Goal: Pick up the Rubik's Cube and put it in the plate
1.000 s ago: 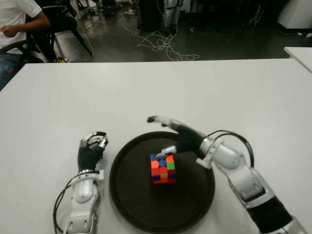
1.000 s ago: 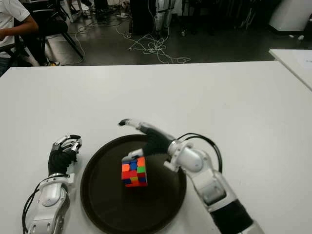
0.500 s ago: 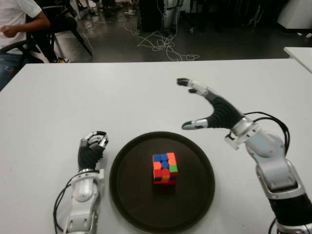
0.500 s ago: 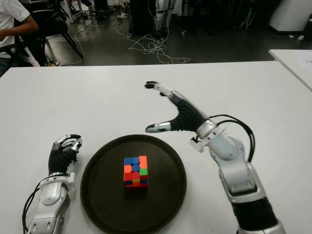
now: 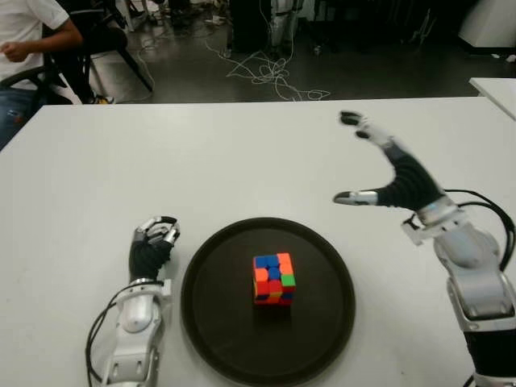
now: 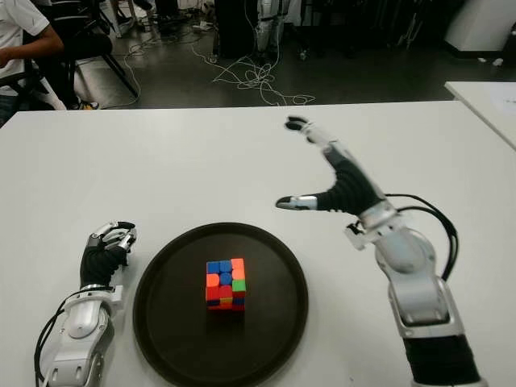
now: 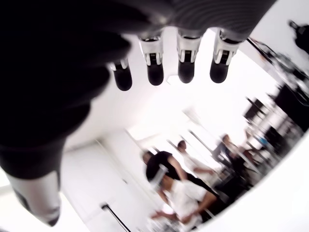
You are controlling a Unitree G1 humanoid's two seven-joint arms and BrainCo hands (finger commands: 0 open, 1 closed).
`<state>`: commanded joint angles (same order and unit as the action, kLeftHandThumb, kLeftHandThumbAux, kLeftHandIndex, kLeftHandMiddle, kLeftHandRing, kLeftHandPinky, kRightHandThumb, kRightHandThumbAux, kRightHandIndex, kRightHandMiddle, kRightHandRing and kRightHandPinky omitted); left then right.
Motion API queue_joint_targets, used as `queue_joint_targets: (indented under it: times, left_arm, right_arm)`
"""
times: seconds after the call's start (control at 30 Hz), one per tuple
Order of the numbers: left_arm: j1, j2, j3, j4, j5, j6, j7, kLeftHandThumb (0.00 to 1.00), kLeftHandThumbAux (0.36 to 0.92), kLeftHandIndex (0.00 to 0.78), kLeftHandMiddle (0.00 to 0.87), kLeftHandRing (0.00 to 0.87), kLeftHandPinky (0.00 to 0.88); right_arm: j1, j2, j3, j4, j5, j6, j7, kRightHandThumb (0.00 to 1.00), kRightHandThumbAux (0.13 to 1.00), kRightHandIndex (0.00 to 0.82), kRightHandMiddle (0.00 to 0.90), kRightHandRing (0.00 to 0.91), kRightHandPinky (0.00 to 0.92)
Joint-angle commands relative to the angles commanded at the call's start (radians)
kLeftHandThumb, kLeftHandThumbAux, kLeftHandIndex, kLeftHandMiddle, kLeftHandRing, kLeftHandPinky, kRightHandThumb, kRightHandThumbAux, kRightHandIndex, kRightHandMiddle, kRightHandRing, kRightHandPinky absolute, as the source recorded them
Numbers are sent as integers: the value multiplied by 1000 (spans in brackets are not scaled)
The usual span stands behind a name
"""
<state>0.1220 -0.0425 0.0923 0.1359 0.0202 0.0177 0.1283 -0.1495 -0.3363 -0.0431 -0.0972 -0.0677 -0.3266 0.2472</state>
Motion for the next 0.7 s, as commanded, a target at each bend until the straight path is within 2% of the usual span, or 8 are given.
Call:
queue_joint_targets:
  times: [0.17, 0.3, 0.37, 0.53, 0.7]
  left_arm:
    - [0, 3, -2, -2, 0, 1, -2, 709, 704, 442, 784, 797, 779]
    - [3, 8, -7, -3, 9, -6, -2, 708, 704, 441, 783, 796, 777]
    - [3, 10, -8, -2, 10, -8, -2, 708, 705, 441, 783, 795, 775]
    - [0, 13, -8, 3, 11, -10, -1, 709, 704, 441, 783, 796, 776]
    - [-4, 14, -7, 9, 7, -12, -3, 709, 704, 441, 786, 797, 778]
  right_arm:
    - [16, 1, -4, 13, -4, -20, -11, 0, 716, 0, 0, 0, 0]
    - [80, 31, 8, 45, -81, -88, -85, 0, 721, 0, 0, 0, 0]
    - [81, 35, 10, 49, -98, -92, -102, 0, 717, 0, 0, 0, 0]
    - [127, 50, 5, 85, -134, -117, -149, 0, 713, 0, 0, 0, 0]
    - [160, 62, 5, 119, -144, -107, -179, 0, 734, 0, 0, 0, 0]
